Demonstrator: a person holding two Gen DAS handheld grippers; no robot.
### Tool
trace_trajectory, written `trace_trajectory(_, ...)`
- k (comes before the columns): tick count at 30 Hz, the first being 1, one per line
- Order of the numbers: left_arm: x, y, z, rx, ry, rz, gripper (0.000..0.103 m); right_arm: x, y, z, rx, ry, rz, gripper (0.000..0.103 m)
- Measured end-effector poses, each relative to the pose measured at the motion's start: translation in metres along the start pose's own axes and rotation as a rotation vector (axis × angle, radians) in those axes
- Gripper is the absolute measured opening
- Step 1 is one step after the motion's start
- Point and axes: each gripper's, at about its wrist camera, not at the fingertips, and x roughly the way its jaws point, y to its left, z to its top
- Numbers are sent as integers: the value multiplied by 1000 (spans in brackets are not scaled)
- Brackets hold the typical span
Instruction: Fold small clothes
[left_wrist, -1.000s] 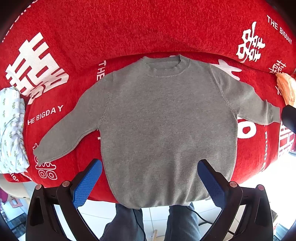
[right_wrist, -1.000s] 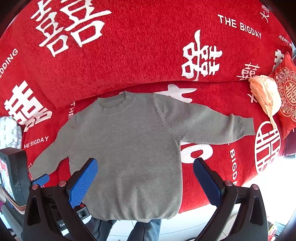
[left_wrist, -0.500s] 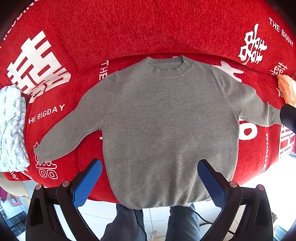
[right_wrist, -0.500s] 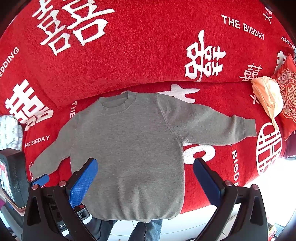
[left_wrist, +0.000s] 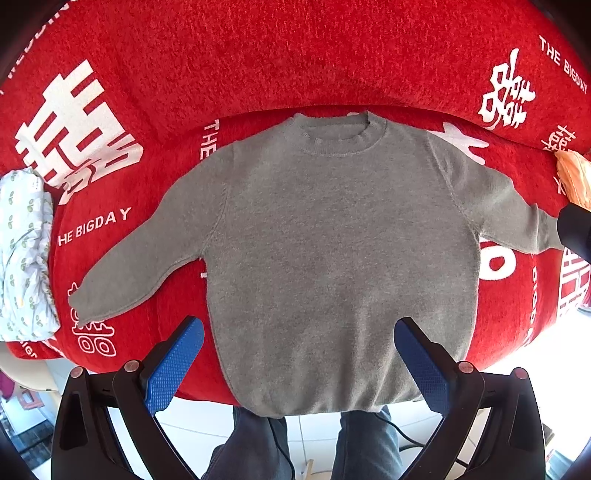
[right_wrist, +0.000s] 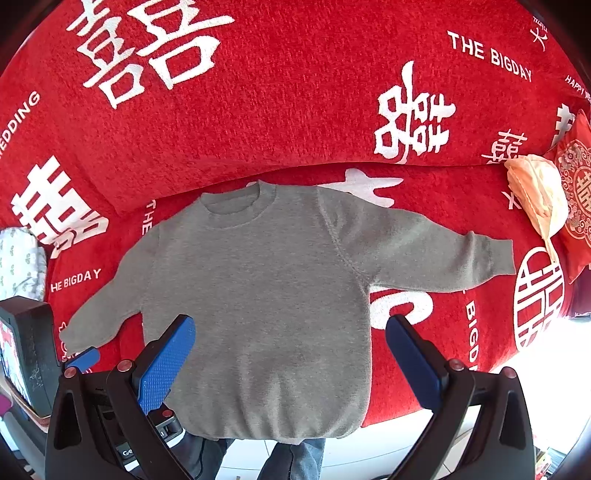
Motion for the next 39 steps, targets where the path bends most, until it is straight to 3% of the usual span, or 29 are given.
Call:
trace_trajectory(30,6,-8,1,22,9,9,103,-2,-4,-6,0,-13,-14,103)
trace_trajectory(39,5,14,9,12,-67,27,103,16,2,-3,27,-27,3,103)
